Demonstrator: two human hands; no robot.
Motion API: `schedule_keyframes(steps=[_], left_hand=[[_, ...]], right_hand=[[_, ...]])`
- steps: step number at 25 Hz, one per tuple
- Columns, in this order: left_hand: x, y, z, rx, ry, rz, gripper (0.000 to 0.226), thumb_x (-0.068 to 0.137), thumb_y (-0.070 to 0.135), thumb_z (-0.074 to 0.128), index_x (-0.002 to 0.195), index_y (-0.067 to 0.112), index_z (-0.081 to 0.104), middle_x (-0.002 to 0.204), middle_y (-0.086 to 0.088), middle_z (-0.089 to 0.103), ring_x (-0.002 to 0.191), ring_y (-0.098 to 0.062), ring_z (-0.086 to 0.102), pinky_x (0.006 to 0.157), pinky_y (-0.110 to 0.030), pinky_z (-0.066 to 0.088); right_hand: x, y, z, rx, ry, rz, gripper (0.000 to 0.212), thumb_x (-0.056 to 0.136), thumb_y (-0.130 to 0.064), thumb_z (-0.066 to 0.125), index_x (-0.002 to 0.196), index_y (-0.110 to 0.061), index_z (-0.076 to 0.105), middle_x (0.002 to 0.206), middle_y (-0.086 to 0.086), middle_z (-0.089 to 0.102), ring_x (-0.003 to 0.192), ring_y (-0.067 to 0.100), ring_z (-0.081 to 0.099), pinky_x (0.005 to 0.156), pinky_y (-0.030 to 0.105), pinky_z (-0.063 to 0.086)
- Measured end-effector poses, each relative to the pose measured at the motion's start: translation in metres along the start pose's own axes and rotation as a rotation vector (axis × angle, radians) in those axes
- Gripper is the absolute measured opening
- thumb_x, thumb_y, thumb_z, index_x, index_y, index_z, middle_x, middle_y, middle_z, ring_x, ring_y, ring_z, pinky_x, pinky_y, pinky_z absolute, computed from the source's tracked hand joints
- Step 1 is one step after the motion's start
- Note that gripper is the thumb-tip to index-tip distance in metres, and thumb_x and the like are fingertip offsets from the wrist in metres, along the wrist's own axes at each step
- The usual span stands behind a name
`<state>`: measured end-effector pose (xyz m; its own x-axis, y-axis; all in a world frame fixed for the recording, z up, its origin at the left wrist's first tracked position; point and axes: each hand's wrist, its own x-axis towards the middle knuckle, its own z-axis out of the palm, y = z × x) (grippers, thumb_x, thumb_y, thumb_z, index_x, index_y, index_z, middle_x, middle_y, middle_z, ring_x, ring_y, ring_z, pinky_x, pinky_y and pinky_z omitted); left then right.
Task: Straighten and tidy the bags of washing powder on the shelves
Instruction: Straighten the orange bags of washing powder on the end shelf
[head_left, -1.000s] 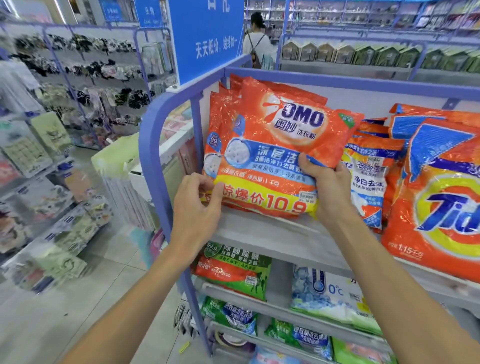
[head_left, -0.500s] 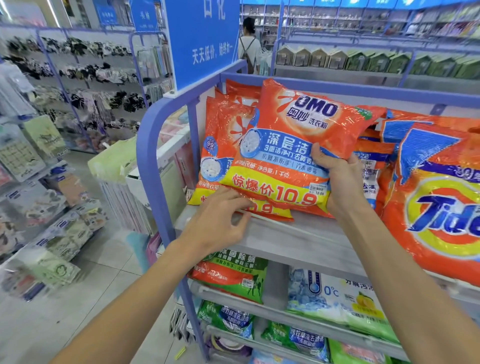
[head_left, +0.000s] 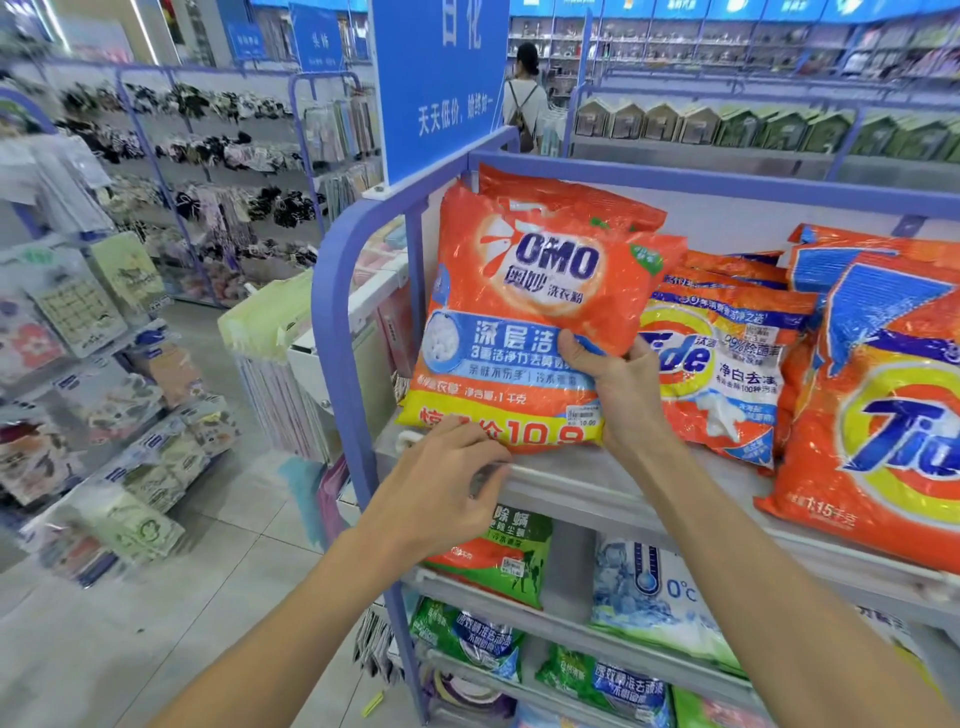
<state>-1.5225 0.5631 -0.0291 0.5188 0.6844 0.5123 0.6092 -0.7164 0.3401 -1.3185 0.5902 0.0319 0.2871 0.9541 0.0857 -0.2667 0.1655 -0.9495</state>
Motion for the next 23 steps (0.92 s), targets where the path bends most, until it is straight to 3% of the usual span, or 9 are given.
schedule_keyframes(steps=[3, 6, 9, 11, 13, 15, 18, 20, 23], left_hand=[[-0.007, -0.001, -0.003, -0.064, 0.054, -0.068, 0.02, 0.094, 0.03, 0.063, 0.101, 0.018, 0.077, 0.095, 0.009, 0.075, 0.089, -0.009, 0.064, 0.079, -0.035, 0.056], [-0.006, 0.002, -0.011, -0.178, 0.324, -0.158, 0.006, 0.09, 0.021, 0.075, 0.09, 0.015, 0.076, 0.085, 0.01, 0.075, 0.078, -0.003, 0.067, 0.074, -0.019, 0.054], [0.007, 0.006, -0.016, -0.149, 0.445, -0.286, 0.014, 0.089, 0.026, 0.077, 0.089, 0.016, 0.067, 0.085, 0.009, 0.065, 0.082, -0.01, 0.059, 0.074, -0.021, 0.047], [0.024, 0.004, -0.021, -0.058, 0.481, -0.322, 0.024, 0.09, 0.037, 0.072, 0.099, 0.017, 0.062, 0.098, 0.006, 0.058, 0.096, -0.015, 0.052, 0.085, -0.024, 0.041], [0.047, 0.0, -0.032, -0.107, 0.428, -0.415, 0.042, 0.092, 0.048, 0.066, 0.119, 0.019, 0.055, 0.116, 0.003, 0.053, 0.11, -0.016, 0.05, 0.096, -0.029, 0.039], [0.074, 0.002, -0.045, -0.354, 0.312, -0.616, 0.055, 0.094, 0.059, 0.059, 0.134, 0.022, 0.047, 0.125, 0.006, 0.056, 0.112, -0.011, 0.057, 0.096, -0.034, 0.046], [0.106, -0.008, -0.048, -0.629, 0.299, -0.815, 0.048, 0.096, 0.06, 0.057, 0.12, 0.018, 0.058, 0.106, 0.005, 0.072, 0.093, -0.015, 0.072, 0.084, -0.038, 0.056], [0.115, -0.017, -0.046, -0.755, 0.401, -0.839, 0.037, 0.097, 0.048, 0.063, 0.107, 0.013, 0.066, 0.094, 0.0, 0.077, 0.084, -0.02, 0.076, 0.086, -0.046, 0.06], [0.112, -0.025, -0.042, -0.816, 0.531, -0.778, 0.019, 0.097, 0.041, 0.066, 0.099, 0.022, 0.068, 0.087, 0.003, 0.079, 0.077, -0.017, 0.077, 0.079, -0.043, 0.063]], right_hand=[[-0.004, 0.011, 0.002, -0.08, 0.002, 0.002, 0.024, 0.08, -0.006, 0.083, 0.093, -0.016, 0.066, 0.083, -0.002, 0.079, 0.076, 0.022, 0.077, 0.064, 0.035, 0.062], [-0.003, 0.002, -0.008, -0.185, -0.004, 0.021, 0.03, 0.075, -0.013, 0.088, 0.097, -0.016, 0.068, 0.086, -0.005, 0.08, 0.079, 0.017, 0.077, 0.062, 0.029, 0.061], [0.0, -0.004, -0.019, -0.053, -0.068, 0.139, 0.046, 0.081, -0.029, 0.083, 0.121, -0.017, 0.064, 0.105, -0.002, 0.079, 0.095, 0.02, 0.077, 0.078, 0.037, 0.061], [0.009, -0.013, -0.023, 0.018, -0.087, 0.125, 0.044, 0.09, -0.035, 0.073, 0.131, -0.022, 0.061, 0.115, 0.0, 0.077, 0.104, 0.021, 0.074, 0.088, 0.042, 0.058], [0.024, -0.026, -0.024, -0.021, -0.033, 0.05, 0.032, 0.097, -0.026, 0.067, 0.129, -0.023, 0.063, 0.11, -0.002, 0.078, 0.097, 0.016, 0.076, 0.081, 0.037, 0.059], [0.033, -0.035, -0.018, -0.014, 0.019, 0.005, 0.027, 0.097, -0.011, 0.066, 0.123, -0.019, 0.068, 0.102, -0.001, 0.079, 0.086, 0.016, 0.076, 0.07, 0.034, 0.061], [0.041, -0.028, -0.008, -0.011, 0.044, 0.018, 0.025, 0.097, -0.01, 0.066, 0.12, -0.019, 0.067, 0.105, 0.002, 0.078, 0.088, 0.021, 0.076, 0.074, 0.039, 0.063], [0.036, -0.026, -0.01, -0.041, 0.028, 0.055, 0.029, 0.096, -0.018, 0.068, 0.125, -0.019, 0.065, 0.111, 0.003, 0.078, 0.095, 0.022, 0.076, 0.078, 0.037, 0.062], [0.012, -0.026, -0.026, -0.153, -0.06, 0.077, 0.03, 0.094, -0.024, 0.072, 0.123, -0.021, 0.066, 0.11, -0.004, 0.078, 0.096, 0.014, 0.075, 0.073, 0.029, 0.059]])
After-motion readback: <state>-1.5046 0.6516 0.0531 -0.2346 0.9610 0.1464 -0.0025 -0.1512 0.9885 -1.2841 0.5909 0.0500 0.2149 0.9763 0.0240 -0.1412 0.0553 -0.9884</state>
